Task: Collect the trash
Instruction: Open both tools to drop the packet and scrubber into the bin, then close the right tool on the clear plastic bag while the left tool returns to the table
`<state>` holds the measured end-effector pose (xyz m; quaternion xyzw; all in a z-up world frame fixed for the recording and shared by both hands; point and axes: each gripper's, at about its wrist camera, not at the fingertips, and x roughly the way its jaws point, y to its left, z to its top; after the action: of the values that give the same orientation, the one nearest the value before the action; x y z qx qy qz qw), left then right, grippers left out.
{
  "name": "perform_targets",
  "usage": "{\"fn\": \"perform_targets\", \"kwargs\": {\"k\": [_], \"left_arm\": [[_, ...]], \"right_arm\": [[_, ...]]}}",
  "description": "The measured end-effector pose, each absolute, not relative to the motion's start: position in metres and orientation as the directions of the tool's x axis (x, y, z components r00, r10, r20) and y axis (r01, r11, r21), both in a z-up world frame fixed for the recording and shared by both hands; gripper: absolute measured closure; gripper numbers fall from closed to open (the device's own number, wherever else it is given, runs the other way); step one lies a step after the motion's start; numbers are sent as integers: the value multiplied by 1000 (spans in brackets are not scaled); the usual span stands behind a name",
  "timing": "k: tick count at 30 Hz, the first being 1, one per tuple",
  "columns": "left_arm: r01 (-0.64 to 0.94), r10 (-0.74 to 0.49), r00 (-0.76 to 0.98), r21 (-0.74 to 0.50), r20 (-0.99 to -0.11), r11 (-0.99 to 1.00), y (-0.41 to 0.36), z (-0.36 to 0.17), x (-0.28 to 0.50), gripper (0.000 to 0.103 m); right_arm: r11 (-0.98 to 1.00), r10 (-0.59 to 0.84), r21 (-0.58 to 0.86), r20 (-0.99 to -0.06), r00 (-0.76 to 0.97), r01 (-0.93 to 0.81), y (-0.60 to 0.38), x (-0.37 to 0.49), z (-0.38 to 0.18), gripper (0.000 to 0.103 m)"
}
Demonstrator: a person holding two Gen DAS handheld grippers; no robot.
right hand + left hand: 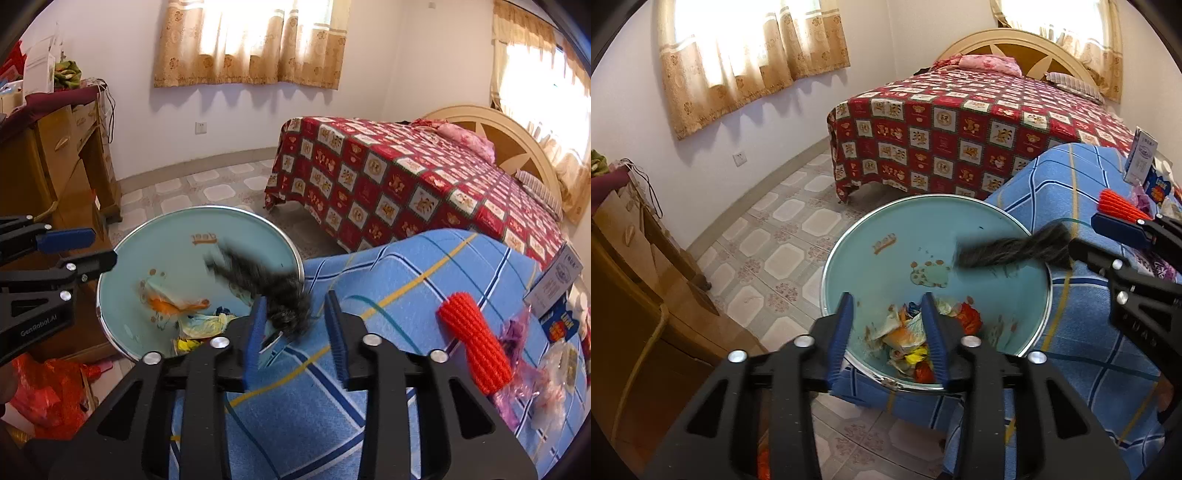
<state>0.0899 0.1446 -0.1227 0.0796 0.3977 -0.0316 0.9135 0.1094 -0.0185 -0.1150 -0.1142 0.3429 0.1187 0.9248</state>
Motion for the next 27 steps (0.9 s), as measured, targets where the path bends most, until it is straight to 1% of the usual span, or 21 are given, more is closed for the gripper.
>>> {"fn": "perform_targets", "kwargs": {"k": [2,4,5,6,7,10,12,15,17,18,19,20,21,24,27], "left_arm": [[125,7,678,124,-735,984,142,-126,90,60],[129,1,669,118,-743,985,140,-128,90,56],[131,-1,665,114,-747,985,139,-129,90,51],[132,-3,663,113,-749,985,137,-131,89,43],[132,-1,663,115,-749,985,135,-132,89,40],[148,-6,652,120,-758,982,126,-138,89,39],[162,-12,640,120,-769,979,117,-142,88,34],[189,-19,630,130,-776,973,99,-146,86,32],[209,-23,630,141,-776,968,83,-146,84,31],[218,-26,630,145,-776,965,76,-146,83,29],[222,-25,632,150,-775,963,70,-145,84,28],[224,-22,634,156,-773,962,64,-145,84,24],[226,-20,640,164,-768,960,55,-143,85,23],[230,-18,639,169,-769,958,36,-142,89,23],[232,-19,640,169,-768,958,21,-141,94,22]], "right_arm": [[949,143,-118,-665,733,-292,-22,107,-116,60],[952,145,-110,-661,736,-286,-25,102,-115,59],[954,143,-109,-656,741,-280,-29,98,-113,59],[955,141,-107,-653,744,-275,-33,94,-111,58],[961,133,-101,-643,755,-256,-45,84,-108,58],[976,107,-82,-628,771,-202,-74,66,-103,56],[988,71,-67,-616,785,-142,-101,51,-100,53],[998,-25,-58,-606,795,-13,-152,28,-98,53],[993,-114,-59,-605,788,99,-192,15,-99,53],[985,-163,-57,-611,775,163,-215,8,-100,53],[982,-177,-54,-613,770,182,-223,6,-100,52],[971,-211,-44,-619,756,235,-242,1,-102,52],[961,-236,-35,-626,744,276,-258,-2,-104,52],[948,-270,-40,-631,728,316,-281,-5,-108,48],[948,-260,-26,-642,721,319,-295,2,-115,45]]}}
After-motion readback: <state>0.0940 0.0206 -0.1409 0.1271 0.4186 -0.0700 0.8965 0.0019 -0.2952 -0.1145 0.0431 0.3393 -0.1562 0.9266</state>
